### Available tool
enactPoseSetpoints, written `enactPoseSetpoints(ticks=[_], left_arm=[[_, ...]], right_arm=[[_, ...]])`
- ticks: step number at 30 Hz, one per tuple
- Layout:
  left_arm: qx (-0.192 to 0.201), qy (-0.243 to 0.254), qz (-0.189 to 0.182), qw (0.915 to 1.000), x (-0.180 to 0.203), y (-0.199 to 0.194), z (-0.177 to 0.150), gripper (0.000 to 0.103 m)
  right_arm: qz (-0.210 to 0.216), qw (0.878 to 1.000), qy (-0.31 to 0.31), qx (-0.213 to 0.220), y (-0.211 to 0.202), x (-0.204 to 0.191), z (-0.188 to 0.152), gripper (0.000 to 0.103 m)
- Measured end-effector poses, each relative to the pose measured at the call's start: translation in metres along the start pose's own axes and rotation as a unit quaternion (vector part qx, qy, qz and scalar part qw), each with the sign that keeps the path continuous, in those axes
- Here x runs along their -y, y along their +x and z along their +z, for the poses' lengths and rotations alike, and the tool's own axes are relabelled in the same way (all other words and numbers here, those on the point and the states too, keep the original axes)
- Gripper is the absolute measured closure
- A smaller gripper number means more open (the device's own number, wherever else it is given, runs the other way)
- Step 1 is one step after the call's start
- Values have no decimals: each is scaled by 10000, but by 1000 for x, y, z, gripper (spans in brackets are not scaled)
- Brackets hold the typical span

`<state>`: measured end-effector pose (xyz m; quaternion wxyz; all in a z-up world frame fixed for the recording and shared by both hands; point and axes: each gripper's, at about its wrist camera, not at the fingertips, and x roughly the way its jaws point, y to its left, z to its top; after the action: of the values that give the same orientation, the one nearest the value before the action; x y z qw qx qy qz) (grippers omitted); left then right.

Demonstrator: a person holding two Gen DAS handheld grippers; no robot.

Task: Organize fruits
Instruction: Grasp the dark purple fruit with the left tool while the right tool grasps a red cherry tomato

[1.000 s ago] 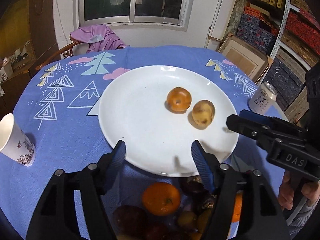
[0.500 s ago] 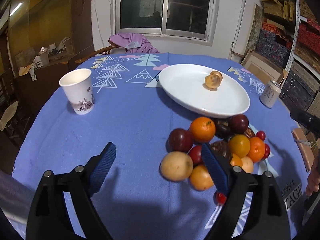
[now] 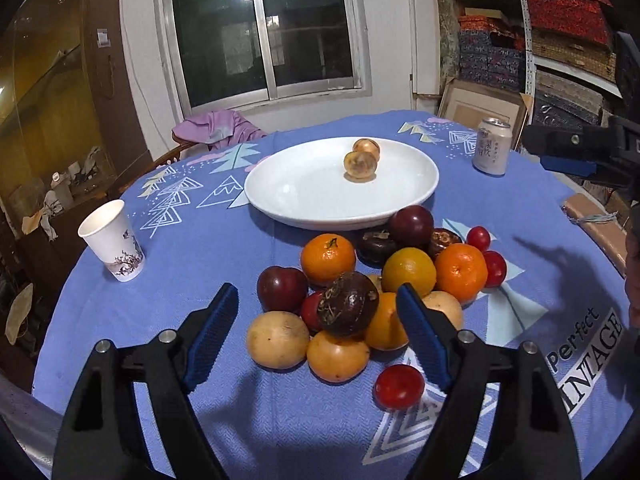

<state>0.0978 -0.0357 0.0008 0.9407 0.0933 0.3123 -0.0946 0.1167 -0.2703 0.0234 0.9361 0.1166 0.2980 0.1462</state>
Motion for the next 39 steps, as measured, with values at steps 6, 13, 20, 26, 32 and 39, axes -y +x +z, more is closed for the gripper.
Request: enactPoseSetpoints(ticks=[6,13,20,26,32,39], left_arm=[[-91,66,51,9999,3,18,2,36],[-202,-178,-505,9984,-7,20,1,52],[-165,-342,-577,9976,-19,10,-4,60],[-298,-655,-479,9963,-35,8,-9,55],[-527,-322,-380,9974,-21,23,-17,67],[-469,-515,-363,9969,-29,24,-14,70]], right_arm=[[-33,10000,-63,-25,2,-3,-2,14],[-42,10000,-15,-34,3,-1,-2,13],[-30,9999,141,-62,5,6,-2,13],[-23,9998,165,-59,4,7,-2,13],[-15,9999,138,-48,4,6,-2,12],[-13,9999,84,-90,5,3,-3,12]])
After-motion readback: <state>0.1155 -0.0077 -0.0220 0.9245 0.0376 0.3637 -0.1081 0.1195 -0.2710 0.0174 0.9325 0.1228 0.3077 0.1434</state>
